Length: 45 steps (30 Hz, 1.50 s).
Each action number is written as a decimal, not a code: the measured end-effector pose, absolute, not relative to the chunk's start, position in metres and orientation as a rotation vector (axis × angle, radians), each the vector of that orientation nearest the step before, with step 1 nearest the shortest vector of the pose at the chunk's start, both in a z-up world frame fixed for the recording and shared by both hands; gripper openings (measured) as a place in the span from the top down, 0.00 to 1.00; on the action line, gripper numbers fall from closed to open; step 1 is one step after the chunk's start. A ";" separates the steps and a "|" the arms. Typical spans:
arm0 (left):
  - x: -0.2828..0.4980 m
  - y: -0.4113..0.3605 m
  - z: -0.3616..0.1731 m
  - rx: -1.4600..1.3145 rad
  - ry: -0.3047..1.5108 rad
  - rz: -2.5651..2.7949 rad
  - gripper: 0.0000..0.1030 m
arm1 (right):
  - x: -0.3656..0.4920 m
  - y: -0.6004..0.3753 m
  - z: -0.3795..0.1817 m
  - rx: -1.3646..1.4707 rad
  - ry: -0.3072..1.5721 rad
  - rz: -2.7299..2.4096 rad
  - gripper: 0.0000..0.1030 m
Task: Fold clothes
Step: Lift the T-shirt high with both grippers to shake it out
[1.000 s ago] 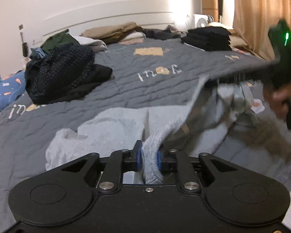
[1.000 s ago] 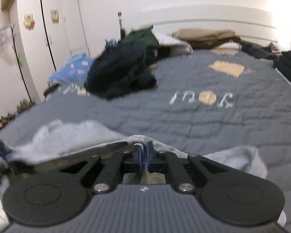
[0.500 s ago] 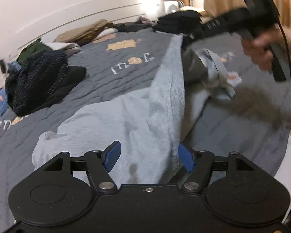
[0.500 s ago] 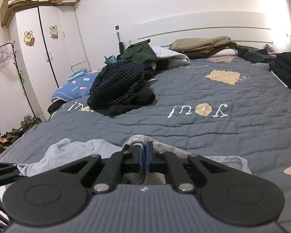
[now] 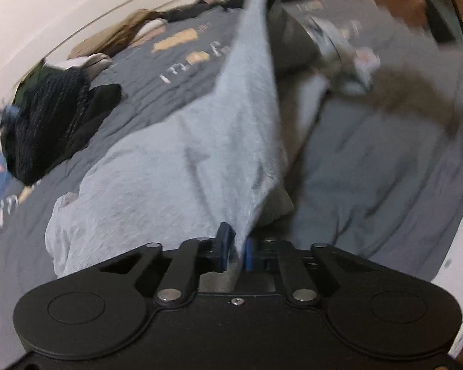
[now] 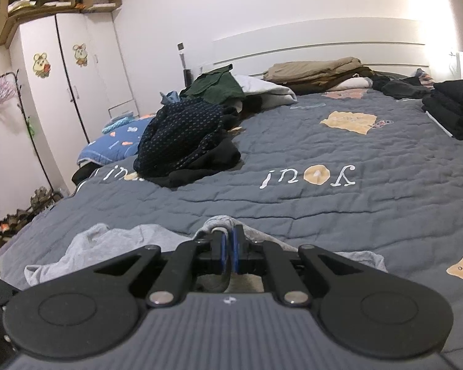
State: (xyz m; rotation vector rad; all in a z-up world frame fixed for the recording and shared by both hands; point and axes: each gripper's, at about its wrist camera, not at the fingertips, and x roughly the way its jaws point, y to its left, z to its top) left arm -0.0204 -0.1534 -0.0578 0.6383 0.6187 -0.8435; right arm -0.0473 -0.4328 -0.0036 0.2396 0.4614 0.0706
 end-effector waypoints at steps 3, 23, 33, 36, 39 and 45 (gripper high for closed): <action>-0.015 -0.138 -0.033 0.511 0.559 -0.830 0.92 | -0.051 -0.436 0.003 0.255 0.436 0.053 0.96; -0.060 -0.083 0.184 0.241 0.139 -0.720 0.99 | -0.150 -0.434 0.189 0.295 0.091 0.106 0.97; -0.142 -0.083 0.312 0.247 -0.104 -0.603 0.99 | -0.226 -0.405 0.318 0.171 -0.110 0.122 0.98; -0.152 -0.096 0.336 0.253 -0.140 -0.602 0.99 | -0.251 -0.395 0.350 0.114 -0.158 0.105 0.98; -0.159 -0.111 0.358 0.261 -0.172 -0.606 0.99 | -0.274 -0.391 0.383 0.062 -0.218 0.076 0.98; -0.175 -0.141 0.401 0.278 -0.238 -0.614 0.99 | -0.290 -0.393 0.424 -0.003 -0.295 0.009 0.98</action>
